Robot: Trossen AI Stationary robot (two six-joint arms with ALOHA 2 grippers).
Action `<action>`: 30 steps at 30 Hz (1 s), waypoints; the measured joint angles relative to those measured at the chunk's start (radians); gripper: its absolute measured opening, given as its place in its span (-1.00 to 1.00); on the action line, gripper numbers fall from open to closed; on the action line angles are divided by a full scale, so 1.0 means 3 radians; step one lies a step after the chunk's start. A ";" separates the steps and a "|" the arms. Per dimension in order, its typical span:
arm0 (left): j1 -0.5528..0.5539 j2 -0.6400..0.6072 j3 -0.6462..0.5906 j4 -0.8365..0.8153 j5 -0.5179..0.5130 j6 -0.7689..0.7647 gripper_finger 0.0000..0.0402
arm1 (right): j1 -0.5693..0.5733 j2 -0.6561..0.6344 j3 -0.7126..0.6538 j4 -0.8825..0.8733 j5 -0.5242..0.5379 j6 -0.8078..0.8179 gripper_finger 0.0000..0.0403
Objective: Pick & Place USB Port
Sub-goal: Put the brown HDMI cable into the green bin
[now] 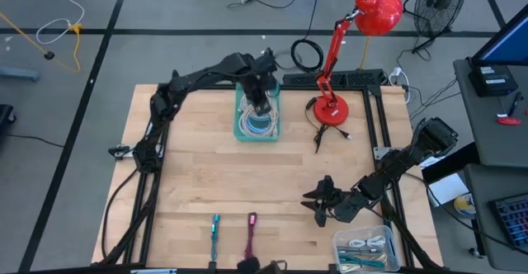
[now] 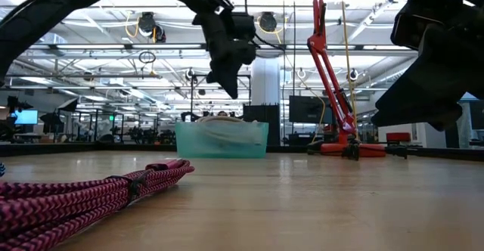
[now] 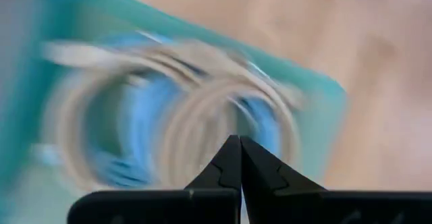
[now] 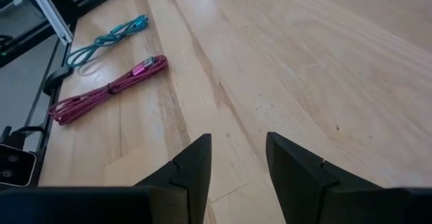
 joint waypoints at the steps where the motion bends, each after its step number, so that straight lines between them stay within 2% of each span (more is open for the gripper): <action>1: -0.0023 0.0012 -0.0009 -0.0095 0.0106 0.0066 -1.00 | 0.0001 0.0000 0.0000 -0.0003 0.0001 -0.0005 -0.34; 4: -0.0102 0.0031 -0.0141 -0.0092 0.0501 0.0217 -1.00 | 0.0001 0.0000 0.0000 0.0000 0.0001 -0.0005 -0.34; 6: -0.0121 0.0035 -0.0286 0.0060 0.0616 0.0277 -1.00 | 0.0001 0.0000 0.0000 -0.0003 0.0000 -0.0003 -0.34; 15: 0.0175 0.0048 -0.0743 0.0466 0.0506 0.0220 -1.00 | 0.0001 0.0000 0.0000 0.0000 0.0000 0.0004 -0.34; 30: 0.0453 0.0072 -0.0772 0.0819 0.0474 0.0197 -1.00 | -0.0057 0.0000 0.0000 -0.0001 0.0002 -0.0036 -0.34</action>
